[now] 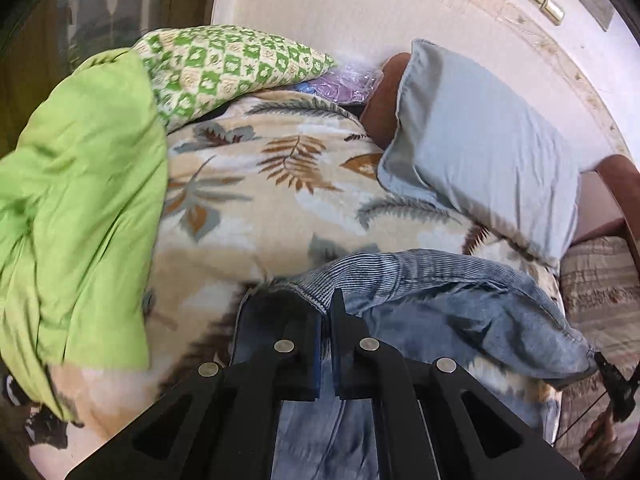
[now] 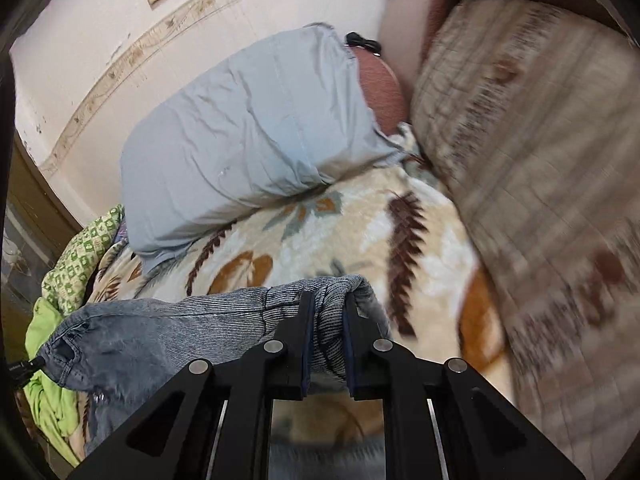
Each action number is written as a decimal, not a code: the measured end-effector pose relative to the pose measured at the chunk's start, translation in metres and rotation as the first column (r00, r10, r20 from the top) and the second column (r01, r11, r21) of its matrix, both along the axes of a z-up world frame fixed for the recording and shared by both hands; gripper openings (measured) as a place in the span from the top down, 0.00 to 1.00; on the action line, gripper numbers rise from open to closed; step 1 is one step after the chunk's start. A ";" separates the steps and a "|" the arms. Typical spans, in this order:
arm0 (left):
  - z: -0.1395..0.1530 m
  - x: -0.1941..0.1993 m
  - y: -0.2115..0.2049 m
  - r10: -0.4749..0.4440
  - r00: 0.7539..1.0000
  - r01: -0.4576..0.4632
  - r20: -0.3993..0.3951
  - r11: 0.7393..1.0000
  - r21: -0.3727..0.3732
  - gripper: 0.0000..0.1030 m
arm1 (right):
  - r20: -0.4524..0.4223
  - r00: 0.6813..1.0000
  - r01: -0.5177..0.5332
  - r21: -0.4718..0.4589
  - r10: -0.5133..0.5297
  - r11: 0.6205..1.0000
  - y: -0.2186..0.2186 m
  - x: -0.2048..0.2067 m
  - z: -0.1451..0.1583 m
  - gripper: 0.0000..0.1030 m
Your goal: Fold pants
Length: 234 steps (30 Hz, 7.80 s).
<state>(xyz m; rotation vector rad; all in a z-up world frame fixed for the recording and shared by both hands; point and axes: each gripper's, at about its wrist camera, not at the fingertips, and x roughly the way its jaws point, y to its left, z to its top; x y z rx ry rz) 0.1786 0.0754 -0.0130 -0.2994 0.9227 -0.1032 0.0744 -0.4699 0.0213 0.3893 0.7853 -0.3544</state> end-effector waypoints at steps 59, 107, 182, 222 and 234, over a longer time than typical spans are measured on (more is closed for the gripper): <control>-0.077 -0.102 0.036 -0.122 0.964 0.042 -0.237 0.948 -0.316 0.85 | 0.017 0.968 -0.216 0.575 0.252 0.790 0.189 -0.088 -0.123 0.97; -0.134 -0.108 0.026 -0.098 0.906 -0.041 -0.411 0.947 -0.317 0.86 | -0.004 0.974 0.205 0.427 -0.225 0.881 0.001 -0.217 -0.102 0.93; -0.115 0.042 0.065 -0.306 0.896 0.128 -0.323 0.873 -0.471 0.73 | -0.333 0.686 -0.644 0.134 0.647 0.753 0.249 0.107 -0.129 0.99; -0.094 -0.106 0.044 -0.339 0.885 0.241 -0.318 0.920 -0.308 0.68 | -0.060 0.957 -0.254 0.296 0.283 0.921 0.155 -0.118 -0.120 0.73; -0.027 -0.099 -0.145 -0.647 0.719 0.638 -0.255 0.759 -0.129 0.45 | 0.107 0.931 0.290 0.360 -0.348 0.887 0.004 -0.292 -0.106 0.55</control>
